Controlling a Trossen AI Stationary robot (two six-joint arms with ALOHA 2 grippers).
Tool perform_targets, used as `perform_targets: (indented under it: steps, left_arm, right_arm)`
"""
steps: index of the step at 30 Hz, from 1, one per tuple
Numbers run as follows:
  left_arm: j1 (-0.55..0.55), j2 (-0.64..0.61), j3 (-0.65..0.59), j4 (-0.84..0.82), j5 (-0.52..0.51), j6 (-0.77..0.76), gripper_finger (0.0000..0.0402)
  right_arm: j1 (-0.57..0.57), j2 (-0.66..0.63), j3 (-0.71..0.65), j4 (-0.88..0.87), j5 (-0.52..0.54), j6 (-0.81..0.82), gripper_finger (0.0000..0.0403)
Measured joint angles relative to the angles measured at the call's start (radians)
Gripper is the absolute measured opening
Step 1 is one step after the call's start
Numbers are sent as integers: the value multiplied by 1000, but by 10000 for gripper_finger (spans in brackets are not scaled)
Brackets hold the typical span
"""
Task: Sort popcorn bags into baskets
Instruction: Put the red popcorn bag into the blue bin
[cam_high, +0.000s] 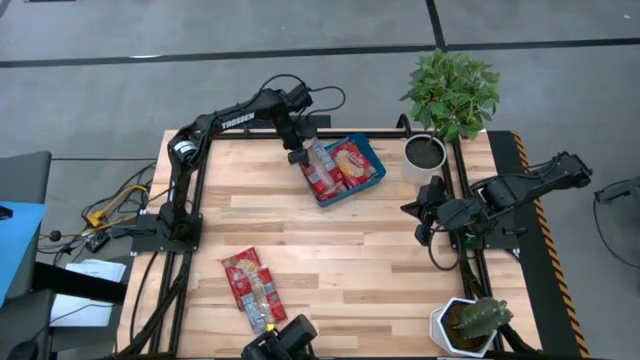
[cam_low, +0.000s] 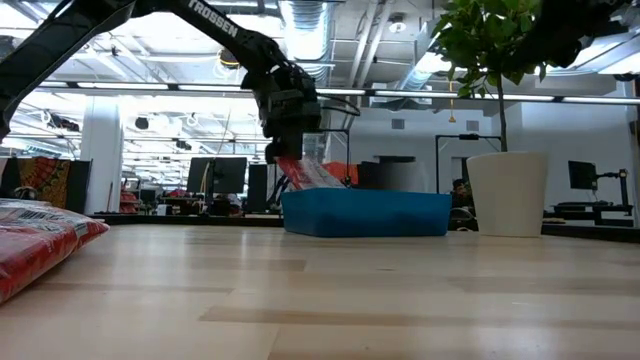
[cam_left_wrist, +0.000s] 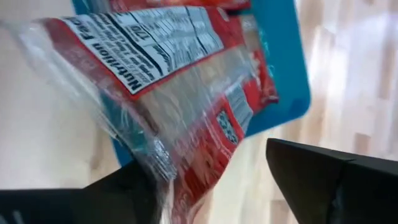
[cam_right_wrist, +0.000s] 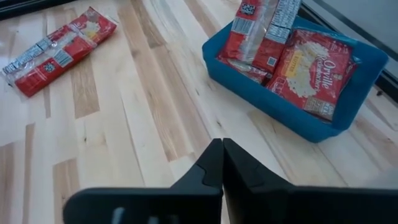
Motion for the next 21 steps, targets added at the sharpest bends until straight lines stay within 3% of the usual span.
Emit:
perform_targets:
  steps: [6,13,17,21]
  left_arm:
    - [-18,-2,44,39,-34,-3,276]
    - [-88,-4,44,62,-380,71,275]
    - [-102,-3,43,139,-464,42,265]
    - [-103,-3,43,182,-484,-9,248]
  right_arm:
    - [0,0,0,0,1,2,20]
    - [0,0,0,0,3,10,26]
    - [0,2,0,0,4,10,18]
    - [0,10,0,-17,4,16,16]
